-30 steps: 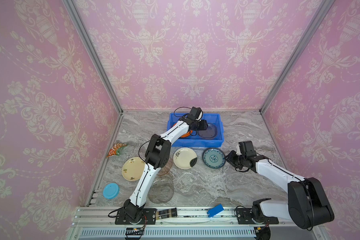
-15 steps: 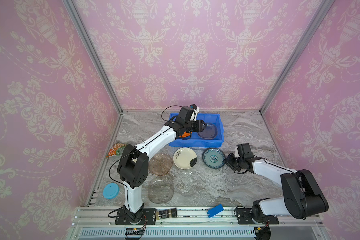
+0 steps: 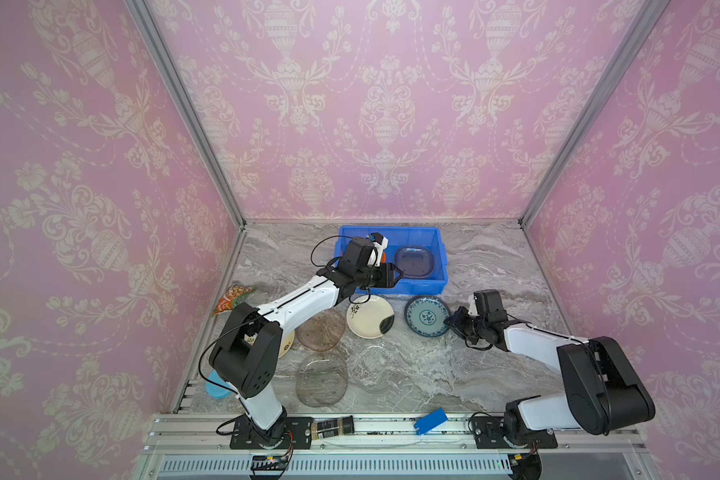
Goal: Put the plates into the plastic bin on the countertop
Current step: 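Grasp the blue-and-white patterned plate rim with the right gripper and lift, then carry the patterned plate into the bin and open the right gripper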
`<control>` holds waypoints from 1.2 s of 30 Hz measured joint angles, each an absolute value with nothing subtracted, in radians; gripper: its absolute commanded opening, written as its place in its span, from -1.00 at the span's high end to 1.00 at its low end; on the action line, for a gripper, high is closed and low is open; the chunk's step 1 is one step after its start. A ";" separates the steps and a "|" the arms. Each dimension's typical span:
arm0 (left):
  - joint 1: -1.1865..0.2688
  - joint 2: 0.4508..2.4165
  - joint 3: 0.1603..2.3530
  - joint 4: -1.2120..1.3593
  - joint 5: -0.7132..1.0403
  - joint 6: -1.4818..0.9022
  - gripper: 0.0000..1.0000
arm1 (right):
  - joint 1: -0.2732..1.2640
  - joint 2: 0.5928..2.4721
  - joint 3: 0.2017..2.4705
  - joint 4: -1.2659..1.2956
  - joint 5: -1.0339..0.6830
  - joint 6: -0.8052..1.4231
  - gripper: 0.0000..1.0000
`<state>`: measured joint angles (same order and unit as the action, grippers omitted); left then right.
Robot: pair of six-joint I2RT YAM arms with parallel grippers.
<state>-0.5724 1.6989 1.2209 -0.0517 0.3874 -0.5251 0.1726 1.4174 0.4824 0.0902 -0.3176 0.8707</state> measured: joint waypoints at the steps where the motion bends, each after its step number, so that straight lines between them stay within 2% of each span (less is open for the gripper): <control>1: -0.572 1.699 1.221 -0.049 0.387 -0.525 -0.02 | 0.173 1.417 0.478 0.097 -0.318 0.873 0.71; 6: -0.569 1.699 1.221 -0.038 0.387 -0.525 -0.02 | 0.173 1.397 0.453 0.128 -0.338 0.888 0.98; 12: -0.555 1.699 1.221 -0.038 0.387 -0.524 -0.02 | 0.174 1.303 0.430 0.051 -0.333 0.884 1.00; 18: -0.539 1.699 1.224 -0.047 0.383 -0.513 -0.02 | 0.174 1.085 0.484 -0.266 -0.270 0.809 1.00; 24: -0.496 1.696 1.245 -0.086 0.364 -0.500 0.00 | 0.176 0.956 0.730 -0.576 -0.180 0.719 1.00; 30: -0.415 1.681 1.267 -0.098 0.363 -0.487 0.00 | 0.176 1.047 0.980 -0.637 -0.163 0.661 1.00; 36: -0.363 1.675 1.267 -0.080 0.390 -0.488 0.00 | 0.184 1.343 1.142 -0.505 -0.190 0.654 1.00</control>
<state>-0.3634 1.6752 1.2675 -0.0803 0.3901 -0.4881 0.1837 1.3426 1.1416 -0.5049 -0.1898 0.6537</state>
